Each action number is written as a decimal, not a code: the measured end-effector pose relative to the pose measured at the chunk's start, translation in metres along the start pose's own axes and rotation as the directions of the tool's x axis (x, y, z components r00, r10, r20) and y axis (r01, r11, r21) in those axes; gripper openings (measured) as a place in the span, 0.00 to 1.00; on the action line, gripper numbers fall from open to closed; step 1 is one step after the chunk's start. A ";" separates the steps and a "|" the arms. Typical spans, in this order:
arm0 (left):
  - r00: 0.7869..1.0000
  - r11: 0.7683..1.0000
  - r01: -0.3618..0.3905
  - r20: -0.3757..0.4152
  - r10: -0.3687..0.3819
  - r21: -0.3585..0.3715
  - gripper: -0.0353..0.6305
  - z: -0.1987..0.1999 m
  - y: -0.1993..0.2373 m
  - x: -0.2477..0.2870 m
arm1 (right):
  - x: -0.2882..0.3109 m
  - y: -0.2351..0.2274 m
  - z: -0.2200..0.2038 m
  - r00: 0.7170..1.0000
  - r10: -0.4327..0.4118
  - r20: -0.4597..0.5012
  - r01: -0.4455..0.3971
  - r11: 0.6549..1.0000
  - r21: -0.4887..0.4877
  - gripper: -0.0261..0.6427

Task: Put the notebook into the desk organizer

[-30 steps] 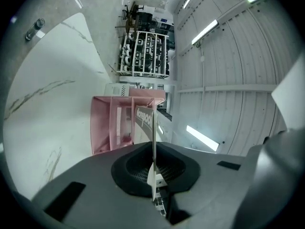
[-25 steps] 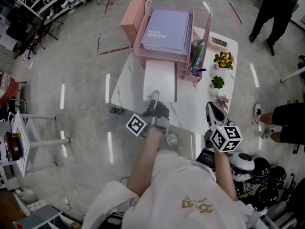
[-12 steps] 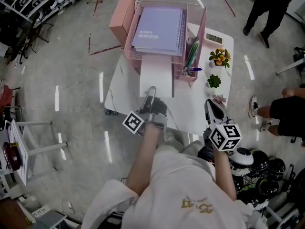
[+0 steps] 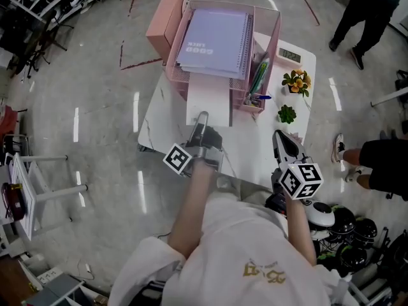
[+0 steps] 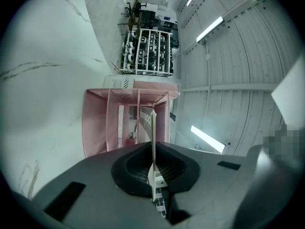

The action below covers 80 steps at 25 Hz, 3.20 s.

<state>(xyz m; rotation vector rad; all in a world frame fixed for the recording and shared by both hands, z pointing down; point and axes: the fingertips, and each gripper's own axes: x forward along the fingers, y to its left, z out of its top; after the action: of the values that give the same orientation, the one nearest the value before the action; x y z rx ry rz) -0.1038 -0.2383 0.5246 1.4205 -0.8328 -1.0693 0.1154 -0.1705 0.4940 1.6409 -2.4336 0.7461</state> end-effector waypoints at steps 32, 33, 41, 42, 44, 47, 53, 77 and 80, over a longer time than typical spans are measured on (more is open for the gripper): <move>0.994 0.993 -0.104 0.020 0.103 0.046 0.08 0.011 0.027 0.039 | 0.053 -0.030 -0.001 0.989 0.115 -0.093 -0.111 0.993 0.040 0.06; 0.994 0.993 -0.105 0.016 0.105 0.053 0.08 0.012 0.027 0.041 | 0.054 -0.031 -0.001 0.989 0.115 -0.095 -0.111 0.993 0.045 0.06; 0.991 0.988 -0.131 -0.005 0.132 0.082 0.09 0.018 0.031 0.054 | 0.068 -0.030 -0.004 0.986 0.133 -0.105 -0.127 0.990 0.061 0.06; 0.991 0.987 -0.135 -0.010 0.136 0.086 0.09 0.018 0.032 0.055 | 0.069 -0.030 -0.005 0.985 0.135 -0.108 -0.129 0.990 0.062 0.06; 0.990 0.986 -0.138 -0.022 0.141 0.091 0.09 0.019 0.032 0.057 | 0.072 -0.031 -0.006 0.984 0.136 -0.113 -0.130 0.989 0.064 0.06; 0.989 0.986 -0.137 -0.037 0.141 0.094 0.10 0.020 0.033 0.060 | 0.074 -0.032 -0.007 0.983 0.137 -0.119 -0.129 0.989 0.067 0.06; 0.986 0.985 -0.150 -0.065 0.156 0.085 0.14 0.020 0.038 0.067 | 0.080 -0.036 -0.009 0.983 0.137 -0.126 -0.128 0.989 0.076 0.06; 0.985 0.982 -0.169 -0.022 0.171 0.079 0.38 0.032 0.038 0.041 | 0.066 -0.018 0.006 0.989 0.130 -0.068 -0.126 0.990 0.058 0.06; 0.981 0.977 -0.188 -0.028 0.192 0.102 0.38 0.030 0.041 0.028 | 0.056 -0.014 0.005 0.992 0.118 -0.054 -0.115 0.992 0.056 0.06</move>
<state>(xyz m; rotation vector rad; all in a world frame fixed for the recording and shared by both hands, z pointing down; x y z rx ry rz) -0.1190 -0.2800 0.5617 1.4077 -0.9842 -0.8634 0.1057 -0.2243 0.5141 1.4831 -2.5080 0.8678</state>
